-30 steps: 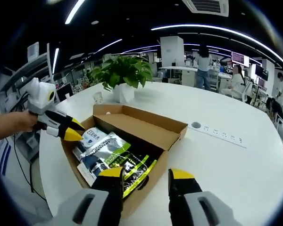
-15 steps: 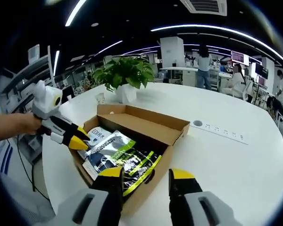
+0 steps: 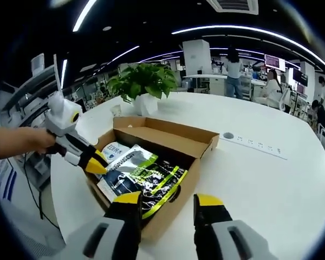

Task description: Operate the shoe box by opening the lid, removing the specified soft item, and placing it in the target area until the item is outside and the box remains undamaged.

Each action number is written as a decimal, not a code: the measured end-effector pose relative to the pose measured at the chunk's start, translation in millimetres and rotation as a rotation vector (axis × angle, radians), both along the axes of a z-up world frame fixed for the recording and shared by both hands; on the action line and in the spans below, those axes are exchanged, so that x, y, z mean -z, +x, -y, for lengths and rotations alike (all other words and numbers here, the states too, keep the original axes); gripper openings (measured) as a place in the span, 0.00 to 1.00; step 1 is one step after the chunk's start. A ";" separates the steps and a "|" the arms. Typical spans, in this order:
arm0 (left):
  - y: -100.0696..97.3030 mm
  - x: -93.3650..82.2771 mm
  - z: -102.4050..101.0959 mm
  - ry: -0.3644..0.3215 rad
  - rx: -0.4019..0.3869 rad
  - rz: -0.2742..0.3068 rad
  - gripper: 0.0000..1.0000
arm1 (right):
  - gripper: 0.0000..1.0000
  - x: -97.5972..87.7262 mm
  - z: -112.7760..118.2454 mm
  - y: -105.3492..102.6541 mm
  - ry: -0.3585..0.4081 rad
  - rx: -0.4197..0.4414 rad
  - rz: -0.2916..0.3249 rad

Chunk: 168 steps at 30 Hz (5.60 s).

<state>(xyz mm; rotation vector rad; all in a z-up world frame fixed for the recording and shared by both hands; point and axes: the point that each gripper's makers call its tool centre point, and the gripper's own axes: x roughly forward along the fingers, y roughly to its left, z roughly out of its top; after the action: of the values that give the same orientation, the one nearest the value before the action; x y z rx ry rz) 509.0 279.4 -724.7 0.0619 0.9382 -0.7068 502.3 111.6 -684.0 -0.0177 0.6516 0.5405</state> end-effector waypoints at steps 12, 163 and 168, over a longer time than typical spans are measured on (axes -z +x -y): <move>2.7 -1.3 4.3 -0.020 0.013 0.012 0.05 | 0.34 1.9 -1.7 -1.6 0.018 0.001 -0.012; -3.9 -61.3 127.6 -0.060 0.097 0.114 0.00 | 0.00 -26.6 95.7 19.8 0.047 0.093 -0.109; -1.1 -59.7 145.1 -0.052 0.118 0.115 0.00 | 0.00 -19.0 114.9 19.0 0.038 0.121 -0.120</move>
<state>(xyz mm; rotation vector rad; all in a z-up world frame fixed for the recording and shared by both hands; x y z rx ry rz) 507.8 134.3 -665.0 0.1113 0.8103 -0.8280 521.3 -3.3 -665.0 0.0905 0.7543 0.4391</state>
